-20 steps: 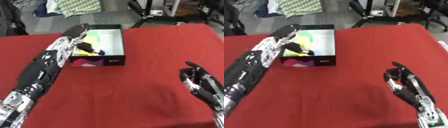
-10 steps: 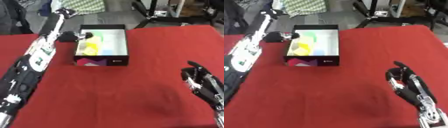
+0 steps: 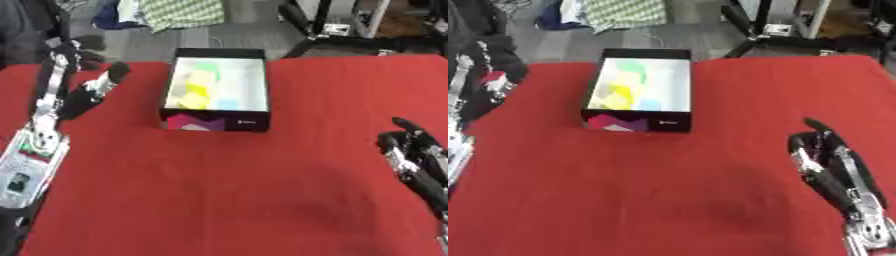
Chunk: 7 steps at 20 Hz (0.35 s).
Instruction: Pick up objects on the table and place them in the box.
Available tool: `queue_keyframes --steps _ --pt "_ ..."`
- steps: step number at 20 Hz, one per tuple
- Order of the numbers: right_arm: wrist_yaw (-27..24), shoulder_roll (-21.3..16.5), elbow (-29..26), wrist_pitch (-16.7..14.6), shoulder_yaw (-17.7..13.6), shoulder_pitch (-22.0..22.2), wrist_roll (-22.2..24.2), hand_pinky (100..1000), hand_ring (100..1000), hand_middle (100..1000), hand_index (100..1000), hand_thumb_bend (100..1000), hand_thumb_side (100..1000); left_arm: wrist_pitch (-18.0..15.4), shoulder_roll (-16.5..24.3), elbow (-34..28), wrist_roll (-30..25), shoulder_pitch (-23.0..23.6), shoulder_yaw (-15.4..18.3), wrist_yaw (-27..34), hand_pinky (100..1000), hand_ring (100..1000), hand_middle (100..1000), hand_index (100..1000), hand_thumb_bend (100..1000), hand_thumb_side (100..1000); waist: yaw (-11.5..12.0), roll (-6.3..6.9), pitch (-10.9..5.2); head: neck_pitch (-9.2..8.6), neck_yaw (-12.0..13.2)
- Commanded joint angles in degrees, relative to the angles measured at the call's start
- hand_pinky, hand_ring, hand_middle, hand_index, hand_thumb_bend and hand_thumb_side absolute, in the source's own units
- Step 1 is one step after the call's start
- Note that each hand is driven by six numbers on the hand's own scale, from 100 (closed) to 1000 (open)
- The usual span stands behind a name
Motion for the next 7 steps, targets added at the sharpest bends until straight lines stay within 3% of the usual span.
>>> queue_keyframes --steps 1,7 --pt "-1.06 0.7 -1.43 -0.49 -1.17 -0.86 -4.11 745 718 649 903 189 505 -1.27 -3.59 0.3 0.45 1.53 0.67 1.08 680 667 672 801 785 770 0.25 -0.85 -0.07 -0.09 0.61" --pt "-2.45 1.1 -1.26 -0.61 -1.82 -0.64 -12.39 736 703 634 888 166 495 -2.5 -6.6 2.67 1.77 3.45 0.46 2.0 672 652 654 794 758 766 0.18 -0.88 0.07 -0.09 0.55"
